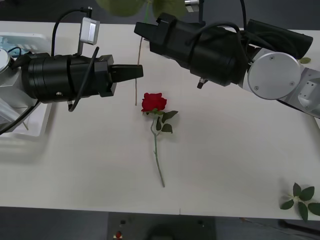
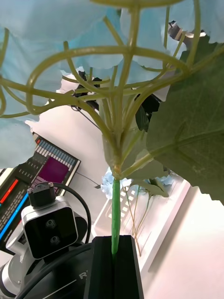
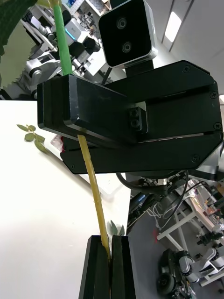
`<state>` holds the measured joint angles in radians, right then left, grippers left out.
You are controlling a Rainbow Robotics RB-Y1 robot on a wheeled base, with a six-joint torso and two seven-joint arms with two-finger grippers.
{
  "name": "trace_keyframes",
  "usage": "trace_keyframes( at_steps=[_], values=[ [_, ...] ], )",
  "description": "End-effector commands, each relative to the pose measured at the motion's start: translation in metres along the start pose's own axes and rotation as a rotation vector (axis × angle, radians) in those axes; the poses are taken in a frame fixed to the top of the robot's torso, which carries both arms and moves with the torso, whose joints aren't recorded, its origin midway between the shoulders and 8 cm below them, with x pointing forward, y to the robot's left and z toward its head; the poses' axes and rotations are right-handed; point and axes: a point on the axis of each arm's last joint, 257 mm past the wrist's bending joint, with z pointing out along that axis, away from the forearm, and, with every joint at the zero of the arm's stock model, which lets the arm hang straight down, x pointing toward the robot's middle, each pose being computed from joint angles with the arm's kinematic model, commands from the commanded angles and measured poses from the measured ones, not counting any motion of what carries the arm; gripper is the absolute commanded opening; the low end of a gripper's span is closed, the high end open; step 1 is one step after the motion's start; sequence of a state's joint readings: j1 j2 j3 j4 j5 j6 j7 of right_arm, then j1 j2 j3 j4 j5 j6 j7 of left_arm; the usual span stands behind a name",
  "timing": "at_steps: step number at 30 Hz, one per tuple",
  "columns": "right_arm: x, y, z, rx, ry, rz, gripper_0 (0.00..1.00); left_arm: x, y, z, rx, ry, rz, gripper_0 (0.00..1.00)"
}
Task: Put the red flowers into the right box and the blue flowers into the left box
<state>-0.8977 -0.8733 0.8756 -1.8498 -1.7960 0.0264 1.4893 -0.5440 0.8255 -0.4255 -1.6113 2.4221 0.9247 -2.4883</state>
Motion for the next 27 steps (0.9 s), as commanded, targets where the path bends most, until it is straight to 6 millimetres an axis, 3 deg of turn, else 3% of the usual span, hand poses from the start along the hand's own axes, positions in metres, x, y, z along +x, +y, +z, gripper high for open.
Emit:
trace_keyframes(
  at_steps=[1, 4, 5, 7, 21, 22, 27],
  values=[
    [-0.013, 0.013, 0.002, -0.021, -0.017, -0.097, 0.00, -0.006, -0.013, 0.004, 0.022, 0.004, 0.023, 0.00],
    [-0.013, 0.013, 0.002, -0.021, -0.017, -0.097, 0.00, -0.006, -0.014, 0.004, 0.023, 0.004, 0.026, 0.00],
    [-0.013, 0.013, 0.002, -0.021, -0.017, -0.097, 0.16, -0.006, -0.014, 0.004, 0.024, 0.003, 0.027, 0.00],
    [-0.013, 0.013, 0.002, -0.021, -0.017, -0.097, 1.00, -0.005, -0.013, 0.004, 0.023, 0.004, 0.026, 0.00],
    [-0.013, 0.013, 0.002, -0.021, -0.017, -0.097, 1.00, -0.005, -0.014, 0.004, 0.026, 0.004, 0.028, 0.00],
    [0.037, -0.007, -0.002, 0.005, 0.044, -0.013, 1.00, -0.005, -0.014, 0.004, 0.024, 0.005, 0.030, 0.00],
    [0.041, -0.003, -0.002, -0.009, 0.016, 0.010, 1.00, -0.004, -0.015, 0.004, 0.025, 0.006, 0.031, 0.00]
  ],
)
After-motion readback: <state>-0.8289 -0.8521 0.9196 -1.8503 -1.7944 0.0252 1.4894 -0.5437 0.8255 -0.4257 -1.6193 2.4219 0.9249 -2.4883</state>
